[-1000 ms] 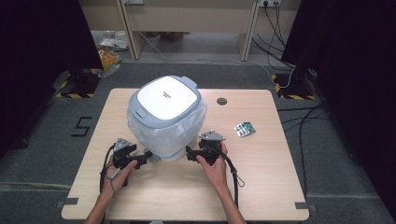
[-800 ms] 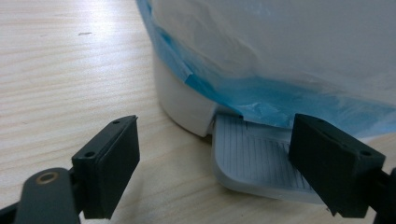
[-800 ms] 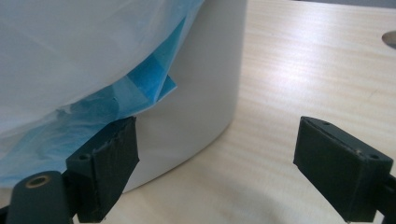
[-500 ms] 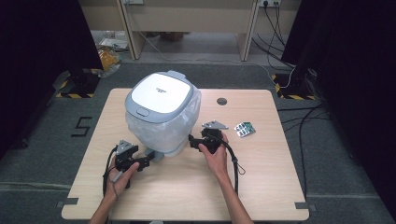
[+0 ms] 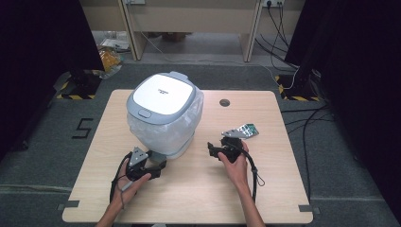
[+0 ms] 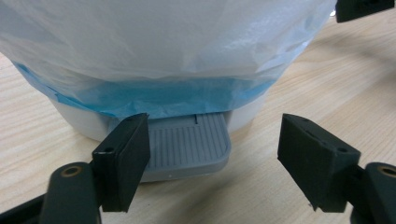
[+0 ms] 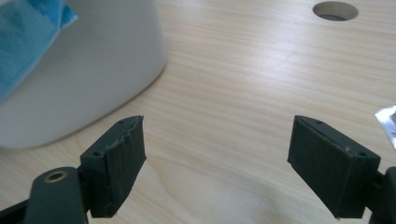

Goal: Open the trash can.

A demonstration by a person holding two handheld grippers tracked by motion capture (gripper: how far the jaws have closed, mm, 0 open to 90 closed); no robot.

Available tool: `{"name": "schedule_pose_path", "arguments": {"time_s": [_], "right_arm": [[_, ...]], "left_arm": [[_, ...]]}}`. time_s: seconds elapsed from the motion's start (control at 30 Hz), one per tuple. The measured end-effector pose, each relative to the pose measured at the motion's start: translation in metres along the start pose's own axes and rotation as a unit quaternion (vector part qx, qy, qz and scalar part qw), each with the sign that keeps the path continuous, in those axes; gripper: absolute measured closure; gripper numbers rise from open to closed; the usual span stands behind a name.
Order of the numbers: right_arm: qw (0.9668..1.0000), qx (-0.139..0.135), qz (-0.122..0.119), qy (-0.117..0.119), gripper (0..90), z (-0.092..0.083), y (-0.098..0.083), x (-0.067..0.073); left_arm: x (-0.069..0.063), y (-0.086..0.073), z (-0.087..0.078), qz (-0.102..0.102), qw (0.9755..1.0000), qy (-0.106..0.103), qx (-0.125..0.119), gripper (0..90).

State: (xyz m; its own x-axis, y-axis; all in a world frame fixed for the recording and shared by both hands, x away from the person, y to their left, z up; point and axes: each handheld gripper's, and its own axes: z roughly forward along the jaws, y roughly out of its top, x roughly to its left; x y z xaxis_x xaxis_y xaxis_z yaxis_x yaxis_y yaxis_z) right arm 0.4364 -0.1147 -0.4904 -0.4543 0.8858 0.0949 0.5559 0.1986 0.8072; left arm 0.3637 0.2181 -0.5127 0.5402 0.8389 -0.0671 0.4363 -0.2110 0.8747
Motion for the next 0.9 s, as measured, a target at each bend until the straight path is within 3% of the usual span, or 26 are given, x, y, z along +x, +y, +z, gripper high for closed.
{"name": "schedule_pose_path", "arguments": {"time_s": [0.1, 0.4, 0.53, 0.63, 0.9], "right_arm": [[1.0000, 0.003, -0.001, -0.006, 19.1, -0.006, -0.006, -0.004], [1.0000, 0.001, -0.005, 0.000, 19.3, -0.014, -0.015, -0.004], [0.9999, -0.008, 0.002, 0.007, 19.3, -0.012, -0.015, -0.003], [0.9999, -0.007, 0.001, 0.012, 19.3, -0.009, -0.015, -0.001], [0.9999, 0.003, -0.006, 0.008, 19.2, -0.013, -0.015, -0.005]], "left_arm": [[-0.003, -0.001, 0.001, 0.014, 0.9999, 0.003, 0.004, 26.1], [0.002, -0.001, 0.001, 0.009, 0.9999, -0.010, 0.010, 27.3], [0.002, -0.006, 0.002, 0.019, 0.9997, -0.011, 0.005, 28.3], [0.001, -0.006, 0.003, 0.033, 0.9994, -0.007, 0.011, 28.2], [0.003, -0.005, 0.006, 0.037, 0.9987, -0.011, 0.033, 28.1]]}}
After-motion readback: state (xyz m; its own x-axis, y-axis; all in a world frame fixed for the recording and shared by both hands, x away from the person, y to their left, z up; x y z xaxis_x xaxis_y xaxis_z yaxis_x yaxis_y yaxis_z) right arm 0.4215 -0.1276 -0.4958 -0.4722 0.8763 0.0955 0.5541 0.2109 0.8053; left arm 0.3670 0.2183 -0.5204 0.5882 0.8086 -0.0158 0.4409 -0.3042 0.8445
